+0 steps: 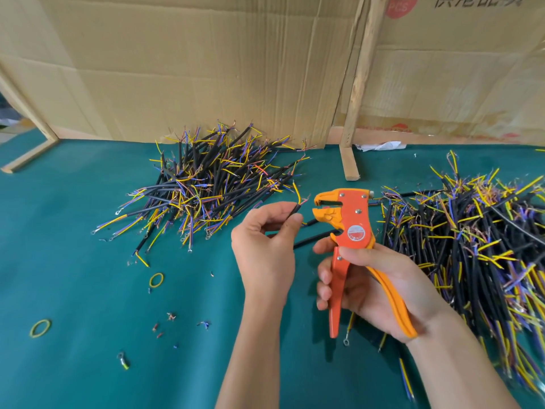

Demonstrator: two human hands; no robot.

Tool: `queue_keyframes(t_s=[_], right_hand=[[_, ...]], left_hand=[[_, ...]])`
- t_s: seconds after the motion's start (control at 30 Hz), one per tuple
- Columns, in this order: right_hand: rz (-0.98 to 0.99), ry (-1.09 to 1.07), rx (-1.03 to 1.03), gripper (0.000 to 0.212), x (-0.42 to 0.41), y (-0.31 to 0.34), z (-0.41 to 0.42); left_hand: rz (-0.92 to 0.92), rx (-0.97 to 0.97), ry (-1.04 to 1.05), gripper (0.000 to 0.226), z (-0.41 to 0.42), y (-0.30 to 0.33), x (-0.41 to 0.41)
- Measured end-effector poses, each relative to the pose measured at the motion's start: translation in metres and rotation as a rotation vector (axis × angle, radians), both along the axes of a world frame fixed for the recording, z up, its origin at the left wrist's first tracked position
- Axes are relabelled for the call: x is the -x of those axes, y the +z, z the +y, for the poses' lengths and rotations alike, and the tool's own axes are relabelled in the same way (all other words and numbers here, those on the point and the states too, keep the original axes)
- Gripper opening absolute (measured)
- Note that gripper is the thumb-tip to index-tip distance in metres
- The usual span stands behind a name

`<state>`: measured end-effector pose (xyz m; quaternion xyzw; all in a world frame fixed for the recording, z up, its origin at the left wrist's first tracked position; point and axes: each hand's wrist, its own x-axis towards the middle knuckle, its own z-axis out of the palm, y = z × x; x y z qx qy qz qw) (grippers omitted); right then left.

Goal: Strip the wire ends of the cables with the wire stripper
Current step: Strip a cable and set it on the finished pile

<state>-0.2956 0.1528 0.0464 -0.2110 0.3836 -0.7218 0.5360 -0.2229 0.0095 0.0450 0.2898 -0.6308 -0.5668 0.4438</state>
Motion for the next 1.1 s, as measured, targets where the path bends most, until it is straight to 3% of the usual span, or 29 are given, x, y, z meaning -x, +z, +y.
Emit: queue_keyframes(t_s=[0.17,0.43,0.67,0.87,1.0,1.03,1.1], right_hand=[[0.007,0.002,-0.016,0.047,0.002,0.000,0.001],[0.013,0.009,-0.053,0.041,0.002,0.003,0.002],[-0.053,-0.195,-0.097,0.028,-0.009,0.009,-0.009],[-0.168,-0.451,0.078,0.023,-0.001,0.007,-0.008],[-0.190,-0.536,0.173,0.028,0.014,0.004,0.002],[-0.197,-0.546,0.187,0.030,0.016,0.003,0.004],[-0.218,-0.525,0.206,0.034,0.017,0.002,0.006]], left_hand=[[-0.067,0.151,0.012,0.035,0.002,0.004,-0.002],[-0.111,0.269,0.013,0.024,0.008,0.008,-0.003],[-0.131,0.302,0.019,0.022,0.005,0.005,0.000],[-0.359,0.383,-0.097,0.014,0.003,-0.001,-0.003],[-0.250,0.147,-0.556,0.020,0.007,0.005,-0.005],[-0.257,0.160,-0.575,0.023,0.010,0.005,-0.003],[-0.346,0.350,-0.397,0.027,0.009,-0.002,0.001]])
